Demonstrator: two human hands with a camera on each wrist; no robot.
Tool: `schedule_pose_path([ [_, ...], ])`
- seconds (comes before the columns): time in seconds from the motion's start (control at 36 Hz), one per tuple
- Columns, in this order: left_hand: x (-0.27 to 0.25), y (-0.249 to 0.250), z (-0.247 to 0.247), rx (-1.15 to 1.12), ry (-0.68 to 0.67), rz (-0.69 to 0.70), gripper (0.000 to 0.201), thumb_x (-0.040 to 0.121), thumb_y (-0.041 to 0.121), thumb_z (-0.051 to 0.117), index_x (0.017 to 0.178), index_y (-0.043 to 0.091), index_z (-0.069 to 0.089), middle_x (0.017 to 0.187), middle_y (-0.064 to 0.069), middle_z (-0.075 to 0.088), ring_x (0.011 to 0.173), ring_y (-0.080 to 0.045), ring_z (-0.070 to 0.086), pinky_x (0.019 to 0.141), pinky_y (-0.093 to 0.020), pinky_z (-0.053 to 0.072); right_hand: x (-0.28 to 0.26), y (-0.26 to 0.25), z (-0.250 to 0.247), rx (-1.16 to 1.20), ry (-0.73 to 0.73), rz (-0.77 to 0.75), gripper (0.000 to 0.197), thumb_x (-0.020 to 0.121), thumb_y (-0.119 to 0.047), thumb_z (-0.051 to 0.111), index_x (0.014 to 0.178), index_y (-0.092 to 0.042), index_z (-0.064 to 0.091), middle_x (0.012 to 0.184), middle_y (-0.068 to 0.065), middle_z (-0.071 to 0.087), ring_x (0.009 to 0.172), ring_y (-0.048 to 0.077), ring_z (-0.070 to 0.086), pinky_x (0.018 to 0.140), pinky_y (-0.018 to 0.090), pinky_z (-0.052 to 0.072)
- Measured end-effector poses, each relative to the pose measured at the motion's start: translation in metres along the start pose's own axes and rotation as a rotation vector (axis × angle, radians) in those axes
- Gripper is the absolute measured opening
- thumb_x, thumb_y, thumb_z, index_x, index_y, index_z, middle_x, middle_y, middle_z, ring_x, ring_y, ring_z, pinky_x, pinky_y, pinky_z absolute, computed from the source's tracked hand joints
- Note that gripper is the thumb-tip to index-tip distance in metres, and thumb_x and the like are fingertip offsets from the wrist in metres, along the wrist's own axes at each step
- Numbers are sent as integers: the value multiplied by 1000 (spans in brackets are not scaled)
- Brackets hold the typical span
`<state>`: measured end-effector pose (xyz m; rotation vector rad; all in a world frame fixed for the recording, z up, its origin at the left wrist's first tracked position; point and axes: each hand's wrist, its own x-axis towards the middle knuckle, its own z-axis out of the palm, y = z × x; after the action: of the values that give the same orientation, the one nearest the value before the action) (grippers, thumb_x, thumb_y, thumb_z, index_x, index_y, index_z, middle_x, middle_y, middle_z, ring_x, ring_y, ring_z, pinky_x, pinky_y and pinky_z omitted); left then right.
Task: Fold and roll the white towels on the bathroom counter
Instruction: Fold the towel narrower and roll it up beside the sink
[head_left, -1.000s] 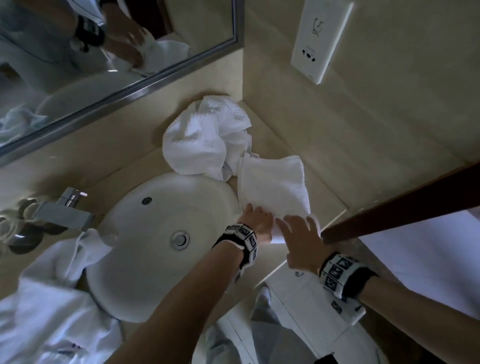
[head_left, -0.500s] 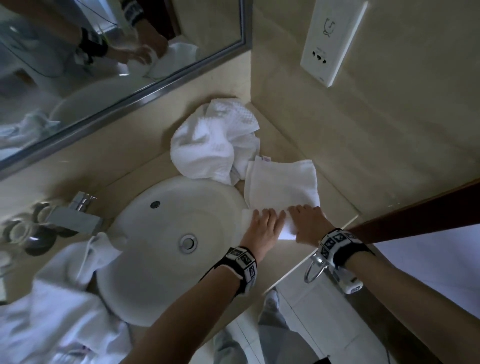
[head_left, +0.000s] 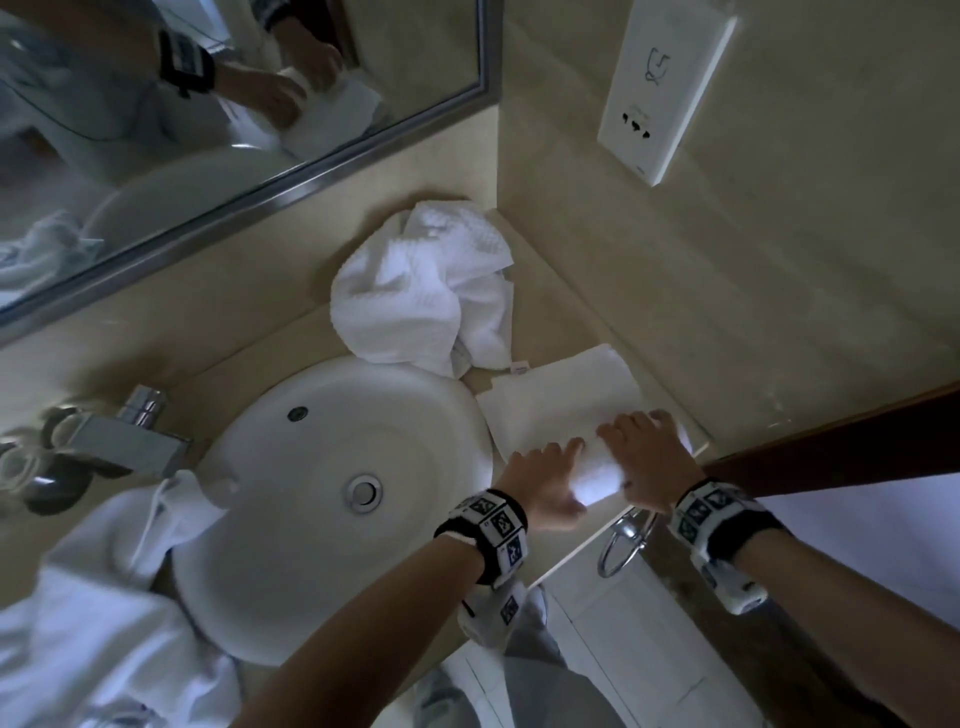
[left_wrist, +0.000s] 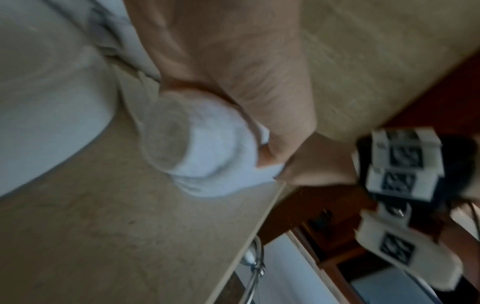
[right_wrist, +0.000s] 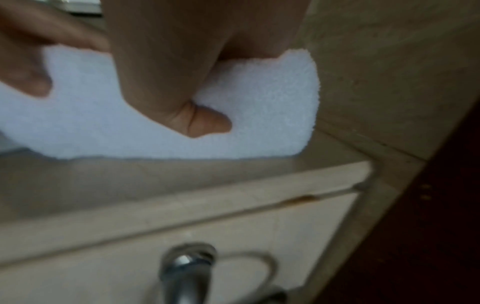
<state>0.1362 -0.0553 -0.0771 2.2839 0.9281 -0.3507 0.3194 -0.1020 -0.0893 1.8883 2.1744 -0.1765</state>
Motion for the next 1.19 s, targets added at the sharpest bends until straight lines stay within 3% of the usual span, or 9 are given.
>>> schedule_pose_path([
  [0.14,-14,-35,-1,-321,-185,-109,95,65,60,75,138,19,29,117,-4,60,103,-25,61,83,-31,51,-12,15,11,-30,62,42,76,32,-8,68,106,-17,52,94,6,58,84,29,56,78,40,40],
  [0.25,-21,-45,12,-343,-199,-143,94,68,52,79,135,-1,41,80,-6,59,70,-17,56,59,-20,37,-12,21,15,-6,96,91,78,37,-12,71,110,-20,47,100,8,58,90,32,57,79,42,41],
  [0.39,-4,-39,12,-347,92,-37,101,51,42,90,133,18,35,130,-3,39,121,-23,38,102,-32,37,-9,29,18,-13,96,39,79,34,-9,69,110,-23,47,104,8,51,95,30,49,82,44,40],
  [0.56,5,-19,10,-498,-195,-70,121,54,34,91,147,25,14,151,-3,31,136,-24,33,111,-35,34,2,26,11,-35,73,4,77,33,-11,70,105,-24,46,96,8,56,85,31,57,76,44,43],
  [0.67,8,-31,4,-949,-221,-288,92,61,25,88,136,18,34,118,-4,49,110,-23,51,90,-34,49,11,25,2,-21,2,32,73,34,-11,72,100,-26,45,93,5,55,84,29,58,74,43,46],
  [0.75,0,-38,8,-1327,-282,-299,55,65,20,84,109,20,51,84,-11,42,75,-20,43,67,-30,39,11,26,1,15,2,66,72,35,-17,74,103,-27,49,94,3,57,86,28,60,74,43,46],
  [0.83,-11,-42,19,-1505,-249,-325,50,66,25,81,107,20,53,107,-11,46,100,-23,44,79,-26,35,10,30,-1,71,35,101,72,35,-18,74,103,-26,55,93,3,59,86,29,62,74,43,48],
  [0.97,-21,-41,24,-1235,-201,-392,53,70,31,80,114,11,56,130,-6,59,125,-21,51,87,-27,40,14,29,-3,31,1,112,72,36,-16,74,104,-27,55,92,4,59,85,29,61,76,44,46],
  [1.19,-26,-29,32,-1252,-176,-417,11,87,24,67,85,29,58,81,9,53,71,-4,48,67,-19,36,12,26,0,48,-4,154,74,35,-14,74,107,-25,58,96,5,58,87,30,59,77,44,45],
])
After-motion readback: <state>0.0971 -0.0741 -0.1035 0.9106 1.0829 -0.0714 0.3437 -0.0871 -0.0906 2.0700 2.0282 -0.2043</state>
